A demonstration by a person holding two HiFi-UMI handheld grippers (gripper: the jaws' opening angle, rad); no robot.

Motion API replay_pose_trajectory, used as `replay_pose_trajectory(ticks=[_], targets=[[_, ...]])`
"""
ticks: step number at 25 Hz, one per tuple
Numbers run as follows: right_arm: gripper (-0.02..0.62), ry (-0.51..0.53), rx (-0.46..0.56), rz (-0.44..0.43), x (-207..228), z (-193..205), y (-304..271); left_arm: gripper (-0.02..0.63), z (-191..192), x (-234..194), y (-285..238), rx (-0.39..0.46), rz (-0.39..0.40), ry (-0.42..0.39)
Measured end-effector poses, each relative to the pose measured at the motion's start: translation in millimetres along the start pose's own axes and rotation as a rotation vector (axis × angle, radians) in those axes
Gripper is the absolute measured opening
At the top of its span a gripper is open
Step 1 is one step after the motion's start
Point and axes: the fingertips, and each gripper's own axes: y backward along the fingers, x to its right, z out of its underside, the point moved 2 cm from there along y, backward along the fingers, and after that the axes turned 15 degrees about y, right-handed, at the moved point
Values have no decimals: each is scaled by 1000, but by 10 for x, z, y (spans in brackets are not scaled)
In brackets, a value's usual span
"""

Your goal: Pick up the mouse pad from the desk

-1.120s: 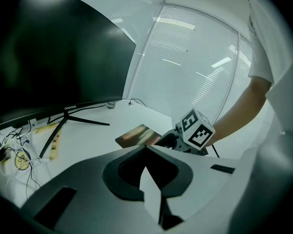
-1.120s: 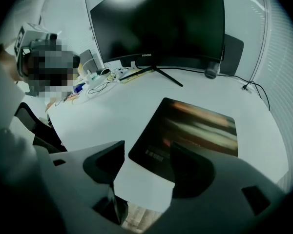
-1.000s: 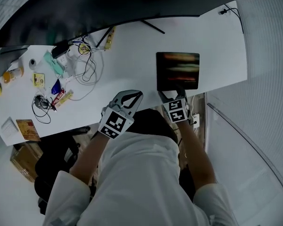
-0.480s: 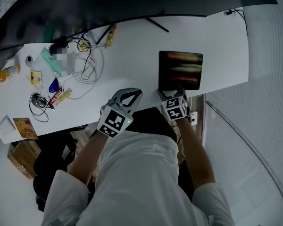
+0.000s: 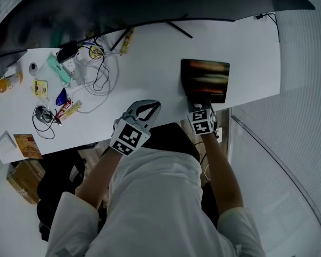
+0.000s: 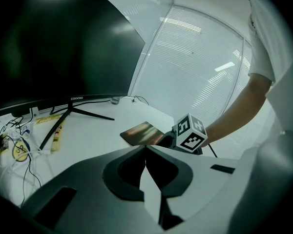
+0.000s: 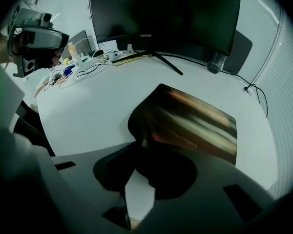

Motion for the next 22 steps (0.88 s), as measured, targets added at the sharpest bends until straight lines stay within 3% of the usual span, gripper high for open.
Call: replay_pose_trajectory(ticks=[2, 5, 13, 18, 22], targets=[[76, -18, -7, 15, 83, 22, 11, 18, -29, 3, 14, 4, 1, -6], [51, -28, -15, -1, 151, 3, 57, 18, -98, 12, 40, 17, 1, -20], [49, -28, 55, 70, 374, -128, 453, 18, -310, 194, 96, 52, -1, -62], [49, -44, 132, 135, 599, -197, 868, 18, -385, 488, 94, 56, 17, -41], [49, -83, 193, 136, 779, -237, 1131, 18, -508, 668, 64, 101, -7, -47]])
